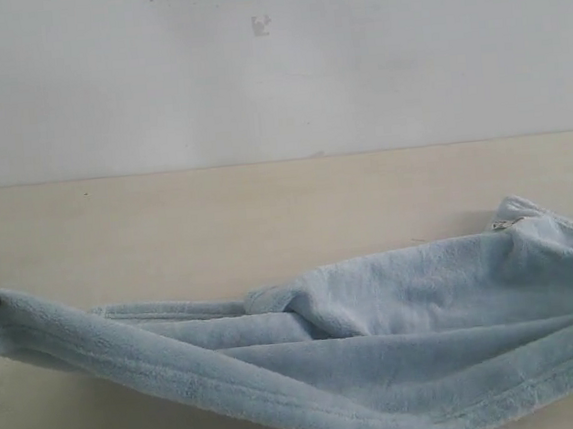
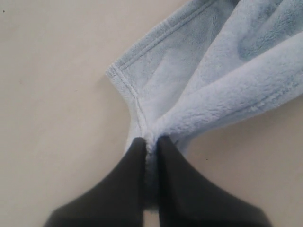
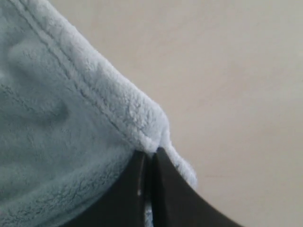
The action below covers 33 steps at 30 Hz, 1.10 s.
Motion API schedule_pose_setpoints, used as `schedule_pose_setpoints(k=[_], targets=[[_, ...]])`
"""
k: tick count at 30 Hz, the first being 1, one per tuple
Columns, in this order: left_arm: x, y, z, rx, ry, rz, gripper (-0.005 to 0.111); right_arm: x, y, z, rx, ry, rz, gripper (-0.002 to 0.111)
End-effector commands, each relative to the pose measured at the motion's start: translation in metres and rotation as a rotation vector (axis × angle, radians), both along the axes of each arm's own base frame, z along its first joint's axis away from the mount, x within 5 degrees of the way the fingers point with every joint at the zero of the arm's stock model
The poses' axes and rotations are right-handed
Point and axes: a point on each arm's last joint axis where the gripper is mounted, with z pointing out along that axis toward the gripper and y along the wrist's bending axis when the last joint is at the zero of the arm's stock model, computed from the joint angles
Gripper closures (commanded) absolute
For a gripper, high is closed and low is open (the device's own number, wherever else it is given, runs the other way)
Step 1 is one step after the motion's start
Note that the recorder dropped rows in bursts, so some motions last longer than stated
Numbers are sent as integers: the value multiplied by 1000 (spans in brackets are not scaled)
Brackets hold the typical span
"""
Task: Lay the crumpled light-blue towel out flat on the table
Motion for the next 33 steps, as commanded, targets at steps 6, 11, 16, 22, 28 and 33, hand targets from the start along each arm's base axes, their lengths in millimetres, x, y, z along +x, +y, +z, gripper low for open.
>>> schedule_pose_setpoints(k=[6, 11, 16, 22, 28, 33], targets=[[-31, 15, 36, -124, -197, 33, 103, -57, 23, 104, -7, -346, -61, 108], [-66, 32, 59, -223, -332, 59, 103, -105, 41, 150, -32, -546, -59, 108], [-102, 48, 71, -301, -427, 67, 103, -141, 64, 172, 2, -676, -6, 108], [-141, 63, 76, -391, -511, 60, 103, -192, 80, 189, 53, -846, -18, 108], [-175, 80, 82, -445, -603, 60, 103, -237, 89, 195, 22, -968, -5, 108], [-197, 90, 94, -479, -659, 62, 103, -252, 91, 194, 2, -997, 2, 108]])
